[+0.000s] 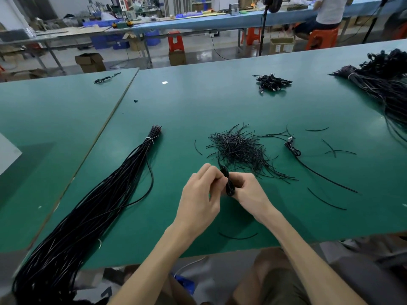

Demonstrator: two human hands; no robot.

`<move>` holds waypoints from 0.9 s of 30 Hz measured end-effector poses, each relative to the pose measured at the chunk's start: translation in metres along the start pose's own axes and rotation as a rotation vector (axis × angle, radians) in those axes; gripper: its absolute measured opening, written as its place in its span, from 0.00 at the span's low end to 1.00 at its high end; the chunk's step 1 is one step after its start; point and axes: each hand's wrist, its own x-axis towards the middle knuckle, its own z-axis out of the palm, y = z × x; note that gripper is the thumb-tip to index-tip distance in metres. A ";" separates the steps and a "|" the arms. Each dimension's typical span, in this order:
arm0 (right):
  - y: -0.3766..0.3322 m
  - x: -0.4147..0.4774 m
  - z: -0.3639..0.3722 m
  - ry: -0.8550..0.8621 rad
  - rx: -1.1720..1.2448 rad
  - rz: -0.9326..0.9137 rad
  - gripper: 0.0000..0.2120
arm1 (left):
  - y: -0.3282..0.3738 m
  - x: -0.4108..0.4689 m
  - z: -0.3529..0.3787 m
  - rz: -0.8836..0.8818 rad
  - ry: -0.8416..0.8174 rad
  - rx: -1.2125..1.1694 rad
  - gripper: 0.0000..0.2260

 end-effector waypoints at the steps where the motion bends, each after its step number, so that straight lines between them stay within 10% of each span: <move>1: 0.000 0.000 -0.001 0.002 0.010 0.006 0.10 | 0.001 -0.003 -0.001 0.001 -0.023 -0.027 0.07; 10: -0.001 0.002 -0.006 0.020 0.217 0.040 0.10 | -0.010 -0.016 -0.004 -0.077 -0.157 -0.113 0.10; 27: -0.003 0.001 -0.003 -0.006 0.010 -0.024 0.16 | -0.026 -0.010 -0.001 0.124 -0.144 0.493 0.09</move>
